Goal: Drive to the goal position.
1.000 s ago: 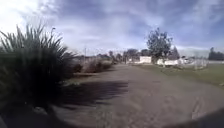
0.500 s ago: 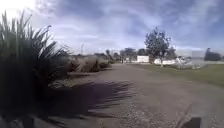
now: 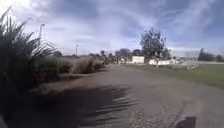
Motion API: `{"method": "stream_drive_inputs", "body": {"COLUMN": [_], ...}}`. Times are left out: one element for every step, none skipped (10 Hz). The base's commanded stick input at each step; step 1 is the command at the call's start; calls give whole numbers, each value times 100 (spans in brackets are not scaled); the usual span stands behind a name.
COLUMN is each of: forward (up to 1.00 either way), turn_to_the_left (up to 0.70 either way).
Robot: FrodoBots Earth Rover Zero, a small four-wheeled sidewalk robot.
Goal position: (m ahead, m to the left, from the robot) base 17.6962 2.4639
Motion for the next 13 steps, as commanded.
{"method": "stream_drive_inputs", "body": {"forward": [70,70,70,70,70,70,70,70,70,70,70,70,70], "turn_to_the_left": [-24,-24,-24,-23,-23,-24,-24,-24,-23,-24,-24,-23,-23]}}
